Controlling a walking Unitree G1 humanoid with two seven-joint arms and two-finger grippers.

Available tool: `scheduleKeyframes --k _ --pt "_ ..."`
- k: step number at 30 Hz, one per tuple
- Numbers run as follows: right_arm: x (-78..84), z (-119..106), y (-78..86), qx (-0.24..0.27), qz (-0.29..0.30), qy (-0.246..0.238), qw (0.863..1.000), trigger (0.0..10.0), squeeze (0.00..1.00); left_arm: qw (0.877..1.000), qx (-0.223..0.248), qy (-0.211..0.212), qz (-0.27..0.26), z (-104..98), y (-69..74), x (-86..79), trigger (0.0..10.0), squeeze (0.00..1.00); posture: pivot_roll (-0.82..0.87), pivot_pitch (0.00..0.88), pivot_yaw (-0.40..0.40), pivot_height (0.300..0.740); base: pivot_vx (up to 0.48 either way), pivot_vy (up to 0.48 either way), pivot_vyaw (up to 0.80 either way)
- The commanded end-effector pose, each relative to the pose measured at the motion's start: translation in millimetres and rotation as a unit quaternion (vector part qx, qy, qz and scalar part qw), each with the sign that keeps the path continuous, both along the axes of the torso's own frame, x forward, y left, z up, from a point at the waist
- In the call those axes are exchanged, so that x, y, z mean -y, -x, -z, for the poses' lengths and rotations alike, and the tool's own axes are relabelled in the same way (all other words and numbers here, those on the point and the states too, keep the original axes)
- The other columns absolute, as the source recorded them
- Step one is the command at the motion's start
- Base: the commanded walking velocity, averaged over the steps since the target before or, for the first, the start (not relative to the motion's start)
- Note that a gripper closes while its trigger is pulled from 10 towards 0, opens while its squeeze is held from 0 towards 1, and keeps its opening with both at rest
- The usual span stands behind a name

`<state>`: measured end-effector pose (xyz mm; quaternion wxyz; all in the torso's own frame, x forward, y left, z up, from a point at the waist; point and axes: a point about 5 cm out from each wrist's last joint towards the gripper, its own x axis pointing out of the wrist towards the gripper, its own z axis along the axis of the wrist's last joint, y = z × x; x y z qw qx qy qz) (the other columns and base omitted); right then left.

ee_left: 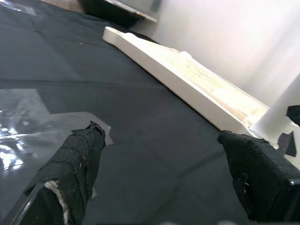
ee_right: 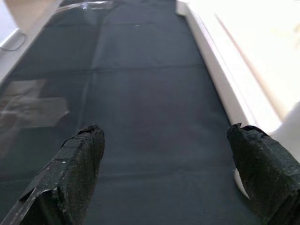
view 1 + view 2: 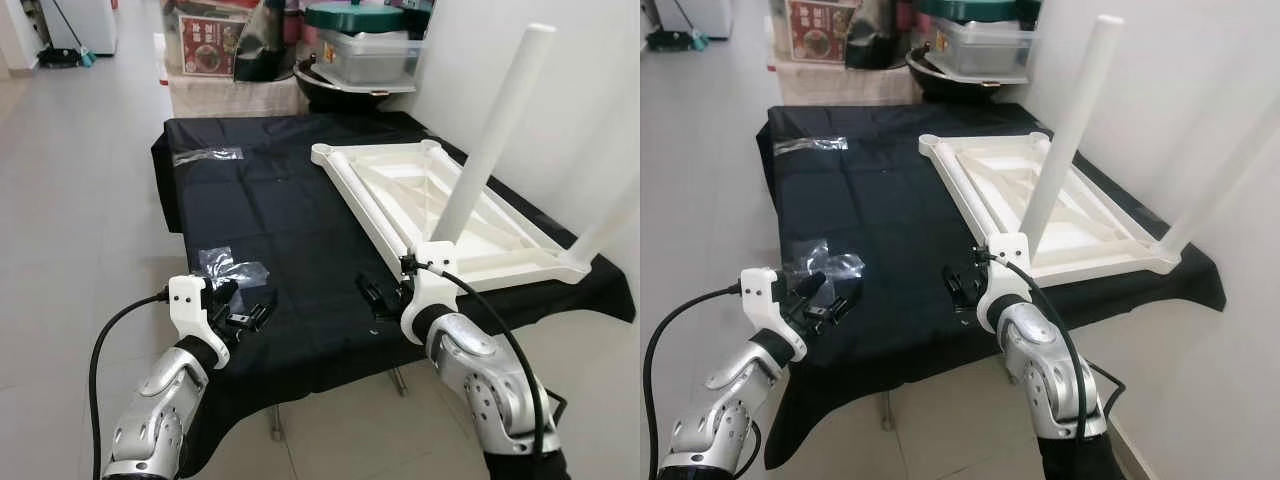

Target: Building children table

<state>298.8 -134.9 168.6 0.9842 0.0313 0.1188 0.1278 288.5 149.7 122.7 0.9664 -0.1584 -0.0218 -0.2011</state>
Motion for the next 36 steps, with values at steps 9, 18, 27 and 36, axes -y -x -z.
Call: scheduleKeyframes --k 9,18,27,36 --pt "-3.9 0.7 0.3 0.034 -0.035 -0.01 0.999 10.0 0.0 0.995 0.014 -0.079 -0.052 -3.2 6.4 2.0 10.0 0.0 -0.04 0.0 -0.105 0.74 0.0 0.0 0.0" --pt "-7.9 -6.2 -0.5 0.083 -0.031 0.01 0.996 10.0 0.0 0.985 0.04 -0.117 -0.123 -15.2 7.5 -6.0 10.0 0.0 -0.03 0.0 -0.097 0.74 0.0 0.0 0.0" --pt "-13.1 -5.2 -6.0 0.088 -0.047 0.004 0.995 10.0 0.0 0.974 0.046 -0.125 -0.183 -21.7 3.9 -11.5 10.0 0.0 -0.02 0.0 -0.1 0.74 0.0 0.0 0.0" --pt "-14.9 -3.2 -9.0 0.093 -0.044 0.005 0.995 10.0 0.0 0.972 0.057 -0.126 -0.191 -26.6 2.6 -9.9 10.0 0.0 -0.03 0.0 -0.095 0.74 0.0 0.0 0.0"
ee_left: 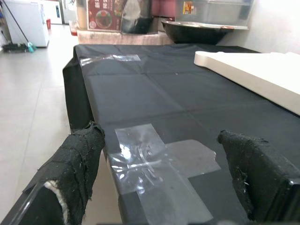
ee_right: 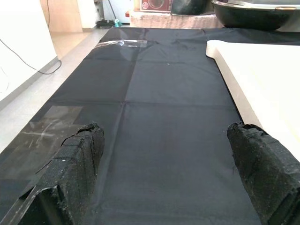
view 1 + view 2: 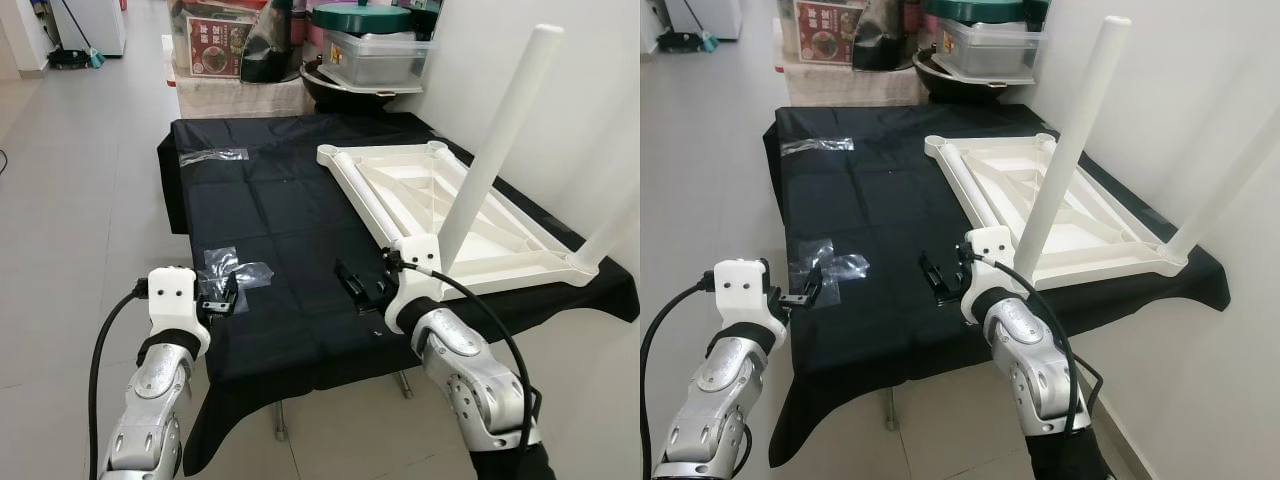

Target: Building children table

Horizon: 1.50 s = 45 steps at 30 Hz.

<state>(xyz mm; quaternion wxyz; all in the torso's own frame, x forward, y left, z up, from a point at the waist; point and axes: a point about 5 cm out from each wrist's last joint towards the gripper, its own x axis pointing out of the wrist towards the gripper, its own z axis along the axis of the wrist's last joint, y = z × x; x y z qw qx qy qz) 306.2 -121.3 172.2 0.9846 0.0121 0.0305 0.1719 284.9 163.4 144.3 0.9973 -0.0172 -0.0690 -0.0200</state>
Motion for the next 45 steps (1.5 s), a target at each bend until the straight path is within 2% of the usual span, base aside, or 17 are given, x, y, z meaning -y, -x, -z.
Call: scheduleKeyframes --k 1,4,20,26,30,39,45 --pt "-1.3 0.2 -2.6 0.004 -0.001 0.004 1.0 10.0 0.0 1.0 0.015 -0.003 0.001 -6.1 -1.5 5.0 10.0 0.0 -0.03 0.0 -0.095 0.74 0.0 0.0 0.0" --pt "-1.3 0.0 -3.3 0.005 -0.002 0.004 1.0 10.0 0.0 1.0 0.017 -0.005 0.001 -6.9 -1.8 5.8 10.0 0.0 -0.03 0.0 -0.095 0.74 0.0 0.0 0.0" --pt "-0.4 3.5 -8.4 0.01 0.008 0.03 0.999 10.0 0.0 1.0 0.023 -0.015 -0.001 -9.3 -5.1 8.6 10.0 0.0 -0.02 0.0 -0.094 0.74 0.0 0.0 0.8" --pt "4.5 3.0 -10.7 0.012 0.029 0.018 0.999 10.0 0.0 1.0 0.024 -0.014 -0.005 -9.9 -5.1 8.0 10.0 0.0 -0.02 0.0 -0.089 0.74 0.0 0.0 0.8" --pt "10.6 -0.8 -13.6 0.024 0.054 0.001 0.998 10.0 0.0 0.999 0.03 -0.015 -0.011 -13.1 -3.8 6.0 10.0 0.0 -0.02 0.0 -0.085 0.74 0.0 0.0 0.0" --pt "15.8 -10.6 -11.0 0.096 0.079 0.05 0.991 10.0 0.0 0.999 0.032 -0.033 -0.005 -11.2 7.5 11.2 10.0 0.0 -0.02 0.0 -0.081 0.74 0.0 0.0 0.0" --pt "16.3 -9.3 -11.7 0.103 0.085 0.052 0.99 10.0 0.0 0.999 0.035 -0.036 -0.003 -11.3 9.1 13.0 10.0 0.0 -0.02 0.0 -0.083 0.74 0.0 0.0 0.0"
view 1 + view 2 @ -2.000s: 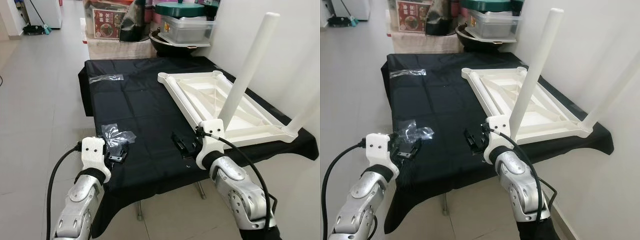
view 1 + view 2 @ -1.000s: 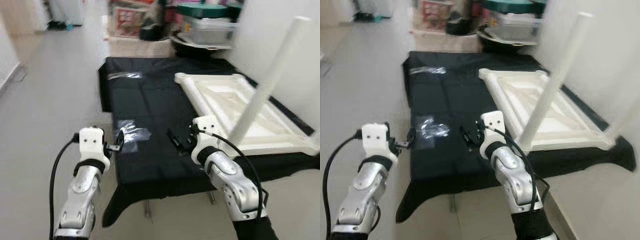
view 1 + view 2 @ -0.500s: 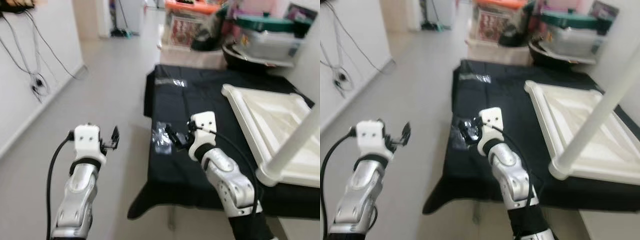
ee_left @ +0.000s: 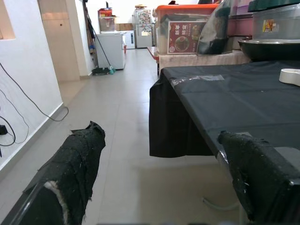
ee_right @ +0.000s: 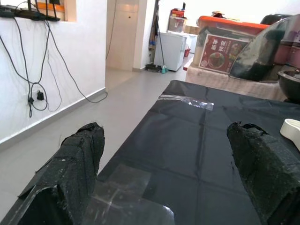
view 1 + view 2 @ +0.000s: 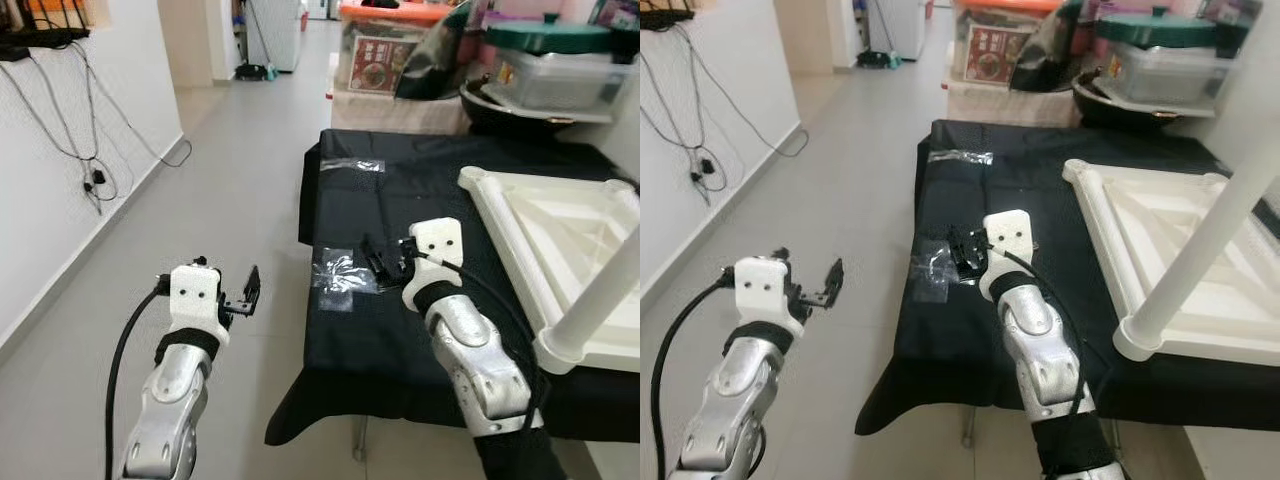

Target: Building children table

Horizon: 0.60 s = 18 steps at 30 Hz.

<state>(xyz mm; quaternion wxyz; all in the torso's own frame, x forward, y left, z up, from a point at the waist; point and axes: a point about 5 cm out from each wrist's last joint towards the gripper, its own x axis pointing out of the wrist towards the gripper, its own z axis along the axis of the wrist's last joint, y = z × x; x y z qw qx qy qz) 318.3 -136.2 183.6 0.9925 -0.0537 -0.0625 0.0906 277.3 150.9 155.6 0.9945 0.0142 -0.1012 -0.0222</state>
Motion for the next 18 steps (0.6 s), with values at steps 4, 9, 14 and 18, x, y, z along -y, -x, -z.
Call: scheduleKeyframes --k 4,9,14,18 --pt "0.5 3.0 -0.5 0.003 0.005 0.002 1.0 10.0 0.0 1.0 0.011 -0.006 0.0 -3.3 -0.1 1.1 10.0 0.0 -0.02 0.0 -0.085 0.74 0.0 0.0 0.0" --pt "-0.2 3.5 -1.4 0.007 0.009 0.001 1.0 10.0 0.0 1.0 0.022 -0.001 0.003 -7.9 -2.3 1.7 10.0 0.0 -0.02 0.0 -0.081 0.74 0.259 0.0 0.0" --pt "0.6 4.3 -3.2 0.011 0.017 0.0 1.0 10.0 0.0 1.0 0.021 -0.001 0.006 -7.8 -2.2 2.3 10.0 0.0 -0.02 0.0 -0.079 0.74 0.278 0.0 0.0" --pt "0.4 4.1 -3.6 0.012 0.018 0.0 1.0 10.0 0.0 1.0 0.021 -0.002 0.006 -8.0 -2.3 2.4 10.0 0.0 -0.02 0.0 -0.079 0.74 0.277 0.0 0.0"
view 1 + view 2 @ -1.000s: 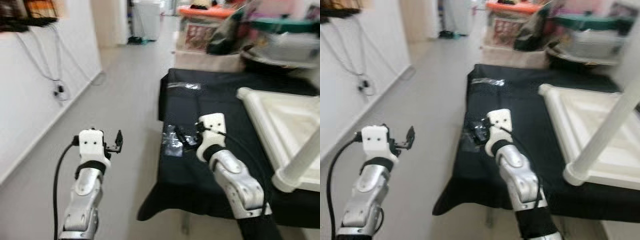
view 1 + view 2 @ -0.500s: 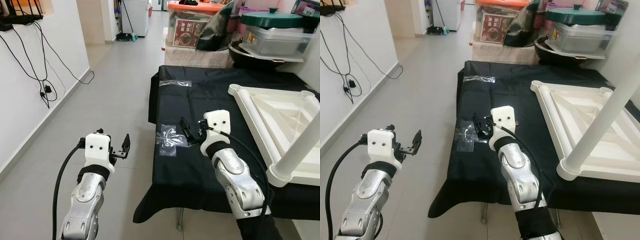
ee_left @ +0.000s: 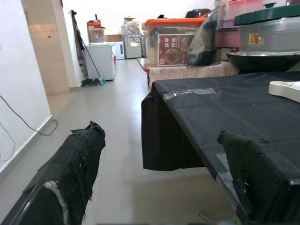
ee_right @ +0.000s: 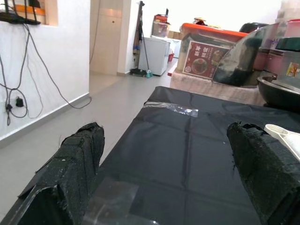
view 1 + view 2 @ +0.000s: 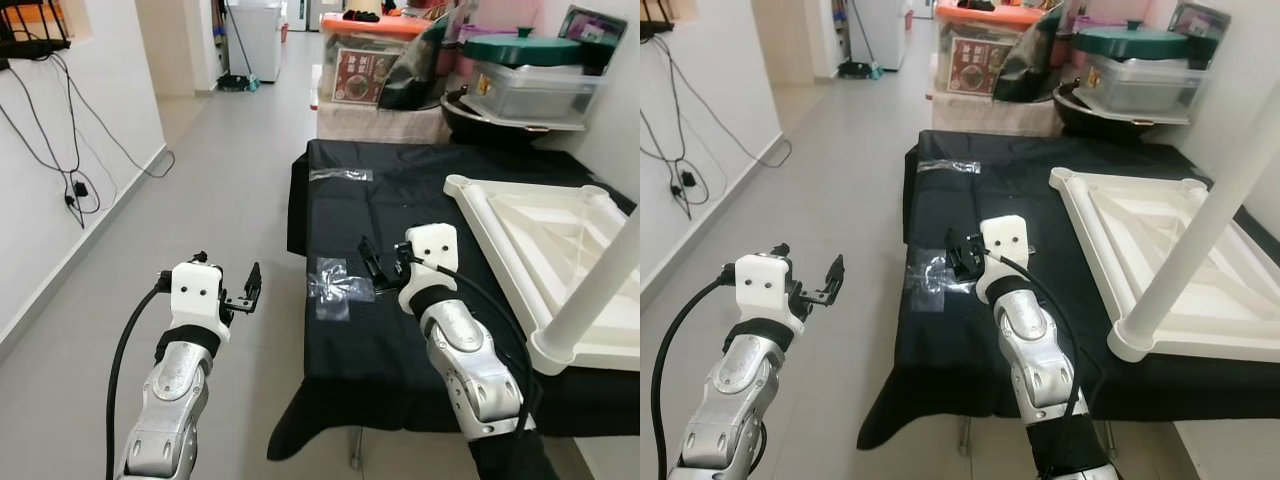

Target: Building children table

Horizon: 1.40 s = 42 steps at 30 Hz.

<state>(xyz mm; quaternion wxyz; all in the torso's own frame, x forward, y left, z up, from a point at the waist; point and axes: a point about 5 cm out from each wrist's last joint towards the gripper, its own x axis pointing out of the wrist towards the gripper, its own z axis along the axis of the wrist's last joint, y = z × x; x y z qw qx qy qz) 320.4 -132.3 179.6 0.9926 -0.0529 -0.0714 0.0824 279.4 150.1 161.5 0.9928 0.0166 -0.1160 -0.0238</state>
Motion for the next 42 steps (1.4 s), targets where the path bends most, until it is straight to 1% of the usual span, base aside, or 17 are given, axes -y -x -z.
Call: scheduleKeyframes --k 1,42 --pt "4.1 -0.1 -1.8 0.003 0.011 0.001 1.0 10.0 0.0 1.0 0.007 0.0 0.005 -2.2 -0.3 1.6 10.0 0.0 -0.02 0.0 -0.079 0.74 0.277 0.0 0.0" --pt "0.5 6.9 -5.7 -0.003 0.01 0.01 1.0 10.0 0.0 1.0 0.007 -0.005 0.015 -1.2 -3.8 7.4 10.0 0.0 -0.02 0.0 -0.079 0.74 0.278 0.0 0.0"
